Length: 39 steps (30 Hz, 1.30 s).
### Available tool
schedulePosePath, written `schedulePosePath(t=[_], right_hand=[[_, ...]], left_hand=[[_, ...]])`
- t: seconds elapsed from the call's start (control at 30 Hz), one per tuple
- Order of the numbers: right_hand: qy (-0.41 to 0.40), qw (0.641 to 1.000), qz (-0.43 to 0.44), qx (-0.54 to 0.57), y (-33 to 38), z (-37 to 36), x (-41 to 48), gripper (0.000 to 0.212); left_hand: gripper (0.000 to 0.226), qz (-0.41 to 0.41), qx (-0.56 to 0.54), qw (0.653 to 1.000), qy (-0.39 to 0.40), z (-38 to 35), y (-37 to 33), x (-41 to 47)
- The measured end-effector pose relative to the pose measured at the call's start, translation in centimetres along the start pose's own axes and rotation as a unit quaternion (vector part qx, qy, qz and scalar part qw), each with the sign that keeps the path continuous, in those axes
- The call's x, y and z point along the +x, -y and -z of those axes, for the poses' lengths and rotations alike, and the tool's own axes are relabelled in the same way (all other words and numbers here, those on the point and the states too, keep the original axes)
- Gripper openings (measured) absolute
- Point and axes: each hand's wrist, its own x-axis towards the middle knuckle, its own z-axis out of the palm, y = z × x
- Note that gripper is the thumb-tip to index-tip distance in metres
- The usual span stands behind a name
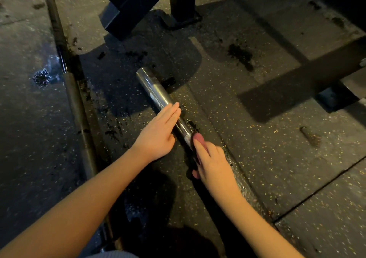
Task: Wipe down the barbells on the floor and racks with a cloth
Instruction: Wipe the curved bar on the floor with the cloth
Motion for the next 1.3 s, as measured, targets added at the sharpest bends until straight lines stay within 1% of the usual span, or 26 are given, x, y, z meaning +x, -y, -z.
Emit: schedulePosePath(t=[0.07,0.1,0.13,0.17,0.2,0.27,0.3,0.33,0.4,0.47,0.53,0.57,0.6,0.63,0.67,0.7,0.77,0.83,0.87,0.9,0.97,1.03,1.1,1.17,1.27,1.3], right_hand=[[-0.005,1.0,-0.02,0.016,-0.2,0.2,-3.2,0.098],[0.005,0.999,-0.029,0.014,-0.1,0.3,-4.3,0.1],[0.012,0.999,-0.039,0.008,0.0,0.1,-4.6,0.098],[0.014,0.999,-0.047,0.001,0.1,0.0,-3.9,0.091],[0.012,0.998,-0.055,0.001,0.5,0.1,-2.5,0.079],[0.012,0.998,-0.062,0.013,1.3,0.3,1.3,0.046],[0.029,0.995,-0.081,0.045,1.5,0.5,3.0,0.032],[0.052,0.989,-0.108,0.083,1.5,0.8,4.2,0.026],[0.095,0.977,-0.146,0.123,0.9,1.2,4.7,0.024],[0.097,0.97,-0.167,0.148,0.6,1.7,3.5,0.023],[0.099,0.967,-0.181,0.151,0.7,1.6,2.3,0.022],[0.094,0.969,-0.186,0.133,1.0,1.4,1.9,0.021],[0.083,0.974,-0.188,0.097,1.6,0.9,1.6,0.021],[0.069,0.979,-0.184,0.054,2.5,0.4,1.3,0.026],[0.054,0.984,-0.169,0.013,3.5,-0.3,0.9,0.038],[0.058,0.986,-0.156,-0.016,4.4,-0.9,0.5,0.053],[0.033,0.991,-0.123,-0.041,5.2,-1.7,-0.5,0.075],[0.025,0.995,-0.092,-0.041,4.8,-1.4,-1.7,0.086],[0.017,0.995,-0.086,-0.044,4.2,-1.2,-2.3,0.086],[0.015,0.995,-0.091,-0.039,3.6,-0.9,-3.0,0.082],[0.02,0.992,-0.121,-0.013,3.2,-0.3,-3.9,0.068],[0.027,0.988,-0.154,0.012,3.4,0.0,-3.8,0.06],[0.046,0.984,-0.172,-0.013,4.1,0.1,-3.4,0.062],[0.06,0.984,-0.165,-0.035,4.6,0.1,-3.5,0.067],[0.079,0.983,-0.153,-0.057,5.4,-0.3,-4.6,0.08],[0.073,0.984,-0.143,-0.074,5.6,-0.6,-5.0,0.084]], left_hand=[[0.072,0.0,-0.007,1.0,-0.015,0.0,0.2,-0.4],[0.07,-0.001,-0.006,1.0,-0.028,0.1,0.4,-0.6],[0.069,-0.003,0.0,0.999,-0.042,0.1,0.6,-0.9],[0.067,-0.006,0.008,0.998,-0.055,0.1,0.7,-1.1],[0.065,-0.011,0.018,0.998,-0.066,0.1,0.8,-1.1],[0.062,-0.015,0.049,0.996,-0.078,0.5,0.7,-0.4],[0.058,-0.013,0.073,0.994,-0.078,0.8,0.6,0.3],[0.055,-0.016,0.102,0.992,-0.079,1.0,0.6,1.1],[0.048,-0.035,0.161,0.984,-0.072,1.5,0.5,2.8],[0.044,-0.045,0.196,0.978,-0.054,1.7,0.4,3.9],[0.04,-0.037,0.185,0.981,-0.048,1.7,0.3,4.2],[0.037,-0.028,0.167,0.984,-0.055,1.6,0.3,4.0],[0.035,-0.015,0.143,0.987,-0.066,1.6,0.3,3.5],[0.031,-0.002,0.122,0.989,-0.078,1.6,0.4,2.8],[0.028,0.01,0.108,0.99,-0.09,1.6,0.7,1.9],[0.025,0.02,0.1,0.99,-0.097,1.5,1.1,1.1],[0.024,0.031,0.096,0.99,-0.102,1.4,1.9,-0.6],[0.025,0.033,0.09,0.991,-0.095,1.5,2.3,-1.3],[0.026,0.033,0.089,0.991,-0.089,1.7,2.4,-1.4],[0.027,0.031,0.089,0.992,-0.085,1.9,2.4,-1.2],[0.028,0.023,0.095,0.992,-0.083,2.2,2.3,-0.8],[0.029,0.009,0.128,0.988,-0.084,2.3,2.0,0.0],[0.033,0.001,0.184,0.98,-0.08,2.5,1.6,0.8],[0.036,0.013,0.211,0.975,-0.068,2.7,1.4,1.3],[0.036,0.04,0.176,0.98,-0.085,2.3,1.9,0.5],[0.035,0.043,0.163,0.981,-0.096,2.2,2.1,0.0]])
